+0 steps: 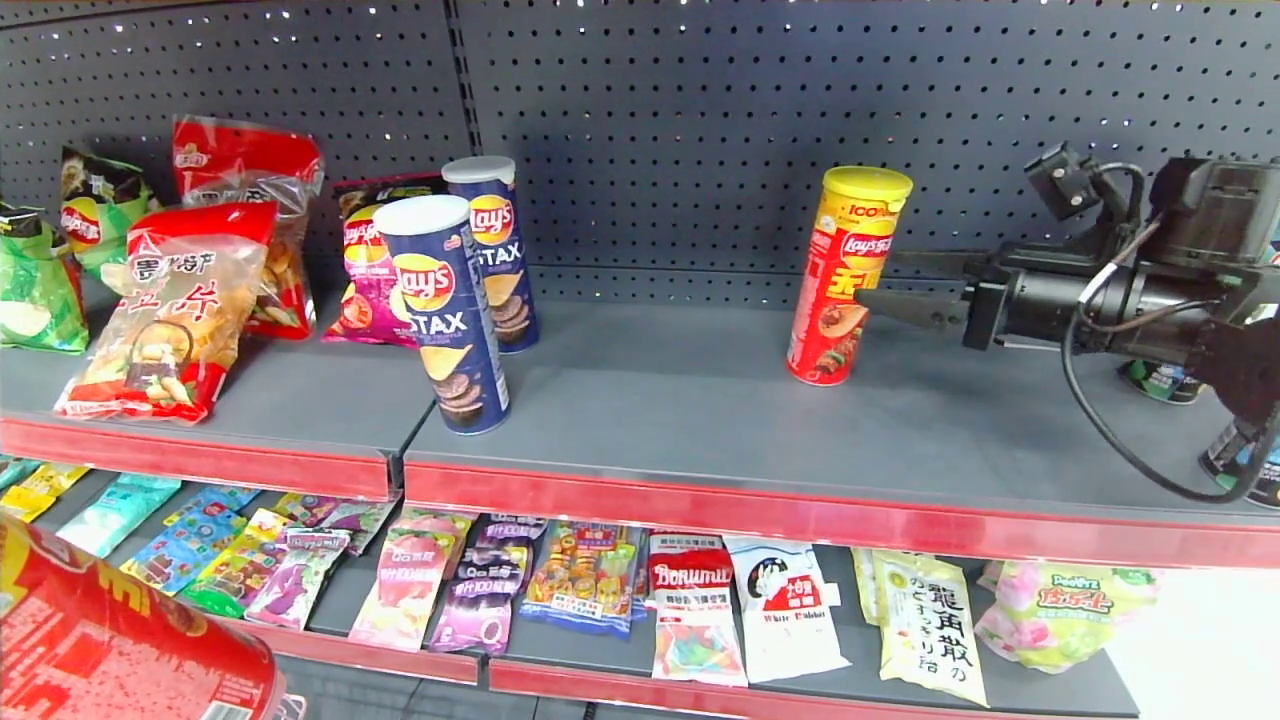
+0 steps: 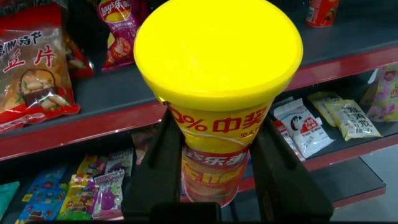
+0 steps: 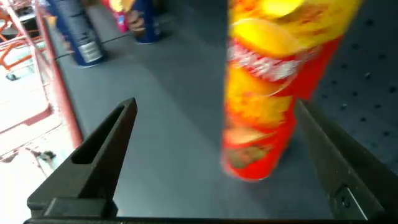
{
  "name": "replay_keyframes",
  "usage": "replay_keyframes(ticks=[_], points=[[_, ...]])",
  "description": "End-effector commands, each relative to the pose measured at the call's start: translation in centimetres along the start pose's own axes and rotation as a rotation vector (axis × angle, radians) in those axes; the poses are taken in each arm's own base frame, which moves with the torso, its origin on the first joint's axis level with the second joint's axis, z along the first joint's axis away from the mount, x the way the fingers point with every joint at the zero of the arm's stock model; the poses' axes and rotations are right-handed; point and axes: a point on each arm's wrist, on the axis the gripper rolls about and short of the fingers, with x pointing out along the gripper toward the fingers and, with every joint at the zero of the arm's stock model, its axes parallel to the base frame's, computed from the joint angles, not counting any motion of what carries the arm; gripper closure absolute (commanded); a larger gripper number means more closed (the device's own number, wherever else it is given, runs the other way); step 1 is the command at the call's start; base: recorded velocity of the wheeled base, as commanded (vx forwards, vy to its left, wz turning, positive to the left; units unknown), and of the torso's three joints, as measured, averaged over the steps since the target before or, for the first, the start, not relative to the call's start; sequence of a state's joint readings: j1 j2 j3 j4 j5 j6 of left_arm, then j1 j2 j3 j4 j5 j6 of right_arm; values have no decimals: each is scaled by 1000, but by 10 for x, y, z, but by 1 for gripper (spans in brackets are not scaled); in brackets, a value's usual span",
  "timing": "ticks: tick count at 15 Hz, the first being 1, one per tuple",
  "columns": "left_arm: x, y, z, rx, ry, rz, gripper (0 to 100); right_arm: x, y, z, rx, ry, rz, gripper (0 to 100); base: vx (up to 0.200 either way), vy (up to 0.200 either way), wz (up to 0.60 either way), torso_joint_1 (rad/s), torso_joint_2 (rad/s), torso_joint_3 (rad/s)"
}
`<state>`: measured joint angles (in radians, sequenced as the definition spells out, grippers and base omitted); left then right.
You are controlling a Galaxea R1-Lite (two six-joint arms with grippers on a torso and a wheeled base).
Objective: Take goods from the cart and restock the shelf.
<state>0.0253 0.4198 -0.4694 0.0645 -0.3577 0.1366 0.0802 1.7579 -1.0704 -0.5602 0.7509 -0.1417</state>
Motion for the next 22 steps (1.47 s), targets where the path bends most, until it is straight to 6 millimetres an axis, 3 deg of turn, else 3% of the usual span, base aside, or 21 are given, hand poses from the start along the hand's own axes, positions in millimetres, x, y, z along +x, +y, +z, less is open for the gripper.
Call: replay_keyframes(ticks=[1, 7, 11, 18, 19, 22], points=[[1, 0, 0, -2, 5, -1, 100, 12, -15, -11, 17, 17, -6, 0, 0, 0, 0, 0, 0, 0], [1, 0, 0, -2, 6, -3, 100, 25, -35, -18, 22, 14, 14, 0, 0, 0, 0, 0, 0, 0], [3, 1, 1, -5, 11, -7, 100, 44, -51, -17, -2, -13, 44, 0, 0, 0, 0, 0, 0, 0], [3, 1, 0, -5, 15, -7, 100, 61, -46, -16, -13, -28, 105, 0, 0, 0, 0, 0, 0, 0], [3, 1, 0, -6, 15, -7, 100, 63, -47, -16, -18, -31, 104, 100, 0, 0, 0, 0, 0, 0], [3, 1, -1, -7, 18, -6, 100, 65, -41, -13, -23, -34, 113, 100, 0, 0, 0, 0, 0, 0]])
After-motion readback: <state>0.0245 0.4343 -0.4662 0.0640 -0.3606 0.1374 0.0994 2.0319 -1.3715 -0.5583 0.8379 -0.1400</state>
